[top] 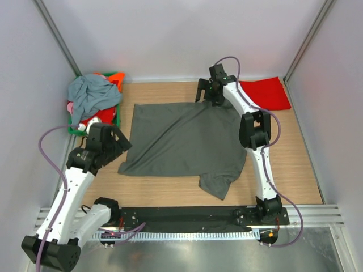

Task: Fold and stack the t-shirts
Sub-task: Flatten the tshirt out

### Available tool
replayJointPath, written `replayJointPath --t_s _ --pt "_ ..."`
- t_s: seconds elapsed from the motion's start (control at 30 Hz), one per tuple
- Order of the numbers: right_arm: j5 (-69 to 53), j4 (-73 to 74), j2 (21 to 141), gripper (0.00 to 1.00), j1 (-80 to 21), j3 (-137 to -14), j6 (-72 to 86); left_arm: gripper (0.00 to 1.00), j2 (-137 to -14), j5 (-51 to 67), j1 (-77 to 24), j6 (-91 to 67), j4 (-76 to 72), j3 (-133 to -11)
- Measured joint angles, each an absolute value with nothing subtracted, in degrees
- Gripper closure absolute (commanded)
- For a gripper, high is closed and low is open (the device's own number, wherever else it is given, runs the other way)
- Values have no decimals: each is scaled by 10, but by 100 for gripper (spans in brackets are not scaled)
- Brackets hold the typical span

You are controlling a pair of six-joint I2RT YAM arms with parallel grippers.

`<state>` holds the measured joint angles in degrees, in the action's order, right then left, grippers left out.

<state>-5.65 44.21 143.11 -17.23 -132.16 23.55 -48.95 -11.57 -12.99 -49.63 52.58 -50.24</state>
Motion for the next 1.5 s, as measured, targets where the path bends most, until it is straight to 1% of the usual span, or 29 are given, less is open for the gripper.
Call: replayJointPath --t_s 0.1,0.23,0.33,0.37,0.43,0.47,0.63,0.7,0.77,0.83,0.87,0.93,0.97,1.0,1.03,1.07,1.1,1.2,1.27,1.3,1.33,1.43,1.5 --pt "-48 436 1402 0 -160 -1321 222 13 -504 -94 -130 -443 518 -565" --pt "-20 420 1375 1 -137 -1333 207 19 -540 -69 -130 -413 490 -551" --pt "13 420 1380 6 -121 -1358 193 21 -582 -26 -130 -414 454 -502" --pt "23 420 1384 11 -116 -1362 189 21 -599 -15 -130 -414 447 -487" --pt "46 418 1394 13 -107 -1368 180 21 -622 -4 -130 -412 444 -465" --pt "55 418 1402 15 -103 -1371 177 21 -628 -1 -130 -411 444 -461" --pt "83 413 1449 21 -96 -1378 165 22 -633 2 -130 -409 422 -460" --pt "85 413 1464 25 -96 -1378 163 22 -642 -5 -130 -413 416 -460" --pt "85 412 1477 33 -97 -1378 162 22 -655 -15 -130 -419 408 -460" --pt "85 410 1484 44 -98 -1378 161 23 -665 -20 -130 -424 393 -454" --pt "85 407 1487 57 -98 -1378 159 23 -669 -21 -130 -427 384 -448" --pt "85 402 1492 70 -98 -1379 156 23 -679 -25 -130 -432 371 -434" --pt "85 398 1493 82 -98 -1379 153 24 -685 -25 -130 -433 366 -427" --pt "86 394 1494 87 -98 -1379 150 24 -693 -26 -130 -435 362 -420" --pt "89 389 1495 94 -98 -1378 150 25 -698 -26 -130 -435 356 -413" --pt "92 384 1495 98 -98 -1378 148 25 -703 -26 -130 -437 353 -407" --pt "98 377 1495 99 -98 -1378 147 25 -707 -27 -130 -438 349 -399" --pt "120 342 1495 99 -98 -1378 140 26 -707 -28 -130 -444 343 -382" --pt "136 313 1495 98 -99 -1374 134 26 -706 -28 -130 -446 341 -376" --pt "145 297 1495 97 -99 -1372 131 26 -702 -28 -131 -446 340 -373" --pt "151 284 1495 77 -99 -1370 128 26 -698 -28 -131 -447 340 -372" --pt "179 243 1495 1 -99 -1370 121 26 -680 -28 -133 -448 340 -371" --pt "192 232 1500 0 -99 -1386 109 26 -671 -27 -135 -448 341 -371"
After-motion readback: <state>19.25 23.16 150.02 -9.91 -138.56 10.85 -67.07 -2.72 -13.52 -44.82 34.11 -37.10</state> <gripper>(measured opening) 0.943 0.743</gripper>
